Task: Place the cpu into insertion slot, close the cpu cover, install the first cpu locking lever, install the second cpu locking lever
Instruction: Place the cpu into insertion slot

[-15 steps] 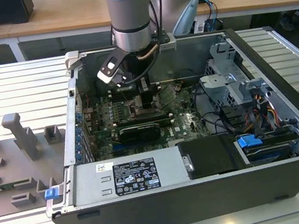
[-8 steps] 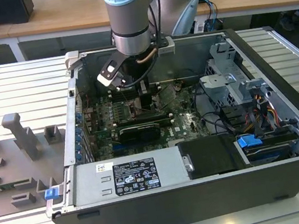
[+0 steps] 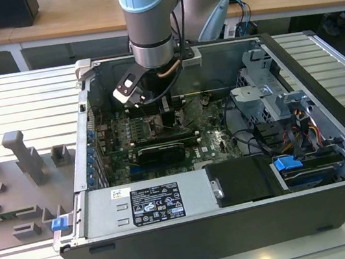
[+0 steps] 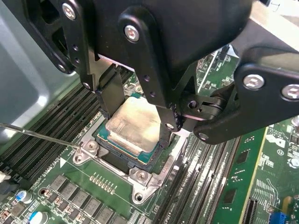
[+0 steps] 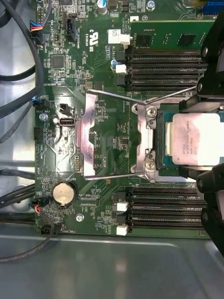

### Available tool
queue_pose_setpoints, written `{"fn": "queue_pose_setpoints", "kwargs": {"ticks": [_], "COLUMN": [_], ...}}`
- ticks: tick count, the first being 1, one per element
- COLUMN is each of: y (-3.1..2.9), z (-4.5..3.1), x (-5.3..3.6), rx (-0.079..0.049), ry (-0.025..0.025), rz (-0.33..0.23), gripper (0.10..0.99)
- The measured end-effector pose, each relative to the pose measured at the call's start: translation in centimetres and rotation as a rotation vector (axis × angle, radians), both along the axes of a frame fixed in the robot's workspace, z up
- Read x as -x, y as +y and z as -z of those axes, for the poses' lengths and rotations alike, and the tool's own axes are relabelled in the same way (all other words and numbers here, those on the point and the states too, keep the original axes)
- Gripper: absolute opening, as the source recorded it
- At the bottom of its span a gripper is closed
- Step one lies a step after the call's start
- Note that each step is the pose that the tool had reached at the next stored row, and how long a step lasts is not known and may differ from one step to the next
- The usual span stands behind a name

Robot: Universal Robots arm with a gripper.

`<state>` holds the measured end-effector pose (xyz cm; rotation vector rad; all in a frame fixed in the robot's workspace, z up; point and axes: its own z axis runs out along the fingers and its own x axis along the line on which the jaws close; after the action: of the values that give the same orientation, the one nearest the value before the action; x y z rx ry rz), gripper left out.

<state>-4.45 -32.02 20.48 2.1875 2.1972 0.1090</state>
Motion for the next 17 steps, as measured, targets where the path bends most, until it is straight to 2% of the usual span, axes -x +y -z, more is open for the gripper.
{"fn": "queue_pose_setpoints", "kwargs": {"ticks": [17], "y": [0.07], "z": [0.53], "x": [-0.05], "rx": [0.0], "ry": [-0.0001], "rz": [0.002], "gripper": [0.541]}}
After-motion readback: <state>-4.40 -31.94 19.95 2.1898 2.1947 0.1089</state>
